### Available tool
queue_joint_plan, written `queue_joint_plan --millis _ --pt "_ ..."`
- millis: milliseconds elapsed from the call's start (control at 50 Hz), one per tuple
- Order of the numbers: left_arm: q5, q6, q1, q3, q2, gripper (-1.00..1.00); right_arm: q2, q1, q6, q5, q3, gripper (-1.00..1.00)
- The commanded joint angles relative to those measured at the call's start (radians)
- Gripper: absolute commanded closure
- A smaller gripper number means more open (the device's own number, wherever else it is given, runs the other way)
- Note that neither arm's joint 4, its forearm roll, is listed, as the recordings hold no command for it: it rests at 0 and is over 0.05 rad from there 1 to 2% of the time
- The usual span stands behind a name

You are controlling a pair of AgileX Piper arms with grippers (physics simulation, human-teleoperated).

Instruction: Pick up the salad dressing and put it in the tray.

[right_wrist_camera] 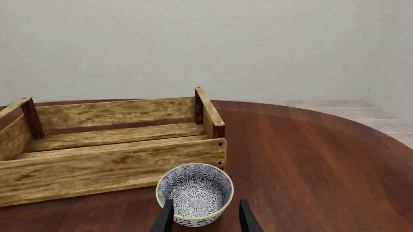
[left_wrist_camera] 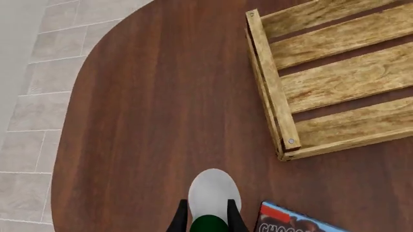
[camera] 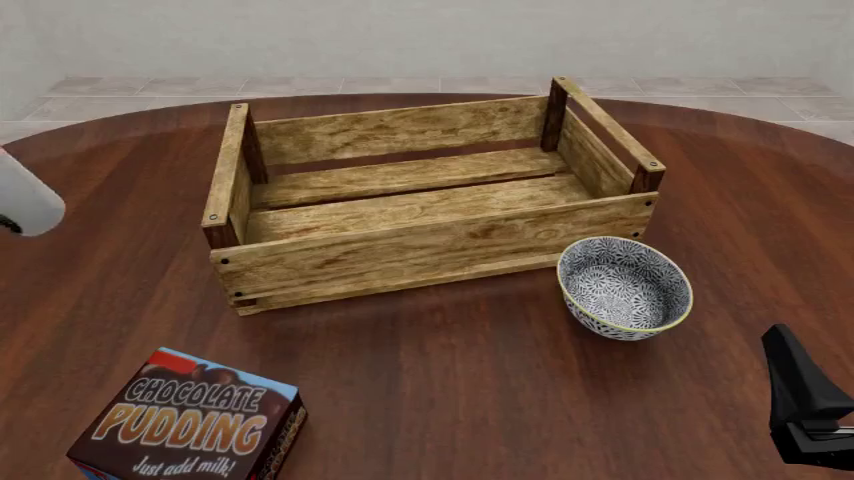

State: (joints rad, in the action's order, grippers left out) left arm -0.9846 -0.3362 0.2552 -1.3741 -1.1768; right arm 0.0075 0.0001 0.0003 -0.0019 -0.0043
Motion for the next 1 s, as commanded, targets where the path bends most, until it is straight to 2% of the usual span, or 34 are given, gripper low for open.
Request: queue_joint_plan --millis 20,120,320,540,600,680,800,840,880,920,960,1000 --pt "-0.007 -0.037 -0.08 -0.134 -0.102 1.0 0.0 0.0 0.0 0.0 0.0 -1.0" --pt "-0.009 -0.055 -0.103 -0.177 -0.142 1.0 0.0 0.0 0.0 0.0 0.0 -1.0" --pt "-0.039 -0.093 -0.179 -0.321 -0.245 1.0 0.0 0.0 0.0 0.0 0.0 -1.0" --pt "-0.037 -0.119 -0.242 -0.399 -0.326 1.0 0.0 0.0 0.0 0.0 0.0 -1.0" --pt "-0.048 -0.123 -0.258 -0.442 -0.351 1.0 0.0 0.0 0.0 0.0 0.0 -1.0" --pt "-0.089 -0.125 -0.298 -0.543 -0.408 1.0 0.0 0.0 0.0 0.0 0.0 -1.0" --pt "-0.092 -0.135 -0.344 -0.597 -0.462 1.0 0.0 0.0 0.0 0.0 0.0 -1.0" --pt "-0.066 -0.142 -0.353 -0.588 -0.472 1.0 0.0 0.0 0.0 0.0 0.0 -1.0" --pt "-0.093 -0.141 -0.365 -0.666 -0.517 1.0 0.0 0.0 0.0 0.0 0.0 -1.0" --pt "-0.1 -0.14 -0.369 -0.689 -0.533 1.0 0.0 0.0 0.0 0.0 0.0 -1.0" --pt "-0.134 -0.115 -0.408 -0.781 -0.584 1.0 0.0 0.0 0.0 0.0 0.0 -1.0" --pt "-0.151 -0.115 -0.418 -0.835 -0.621 1.0 0.0 0.0 0.0 0.0 0.0 -1.0"
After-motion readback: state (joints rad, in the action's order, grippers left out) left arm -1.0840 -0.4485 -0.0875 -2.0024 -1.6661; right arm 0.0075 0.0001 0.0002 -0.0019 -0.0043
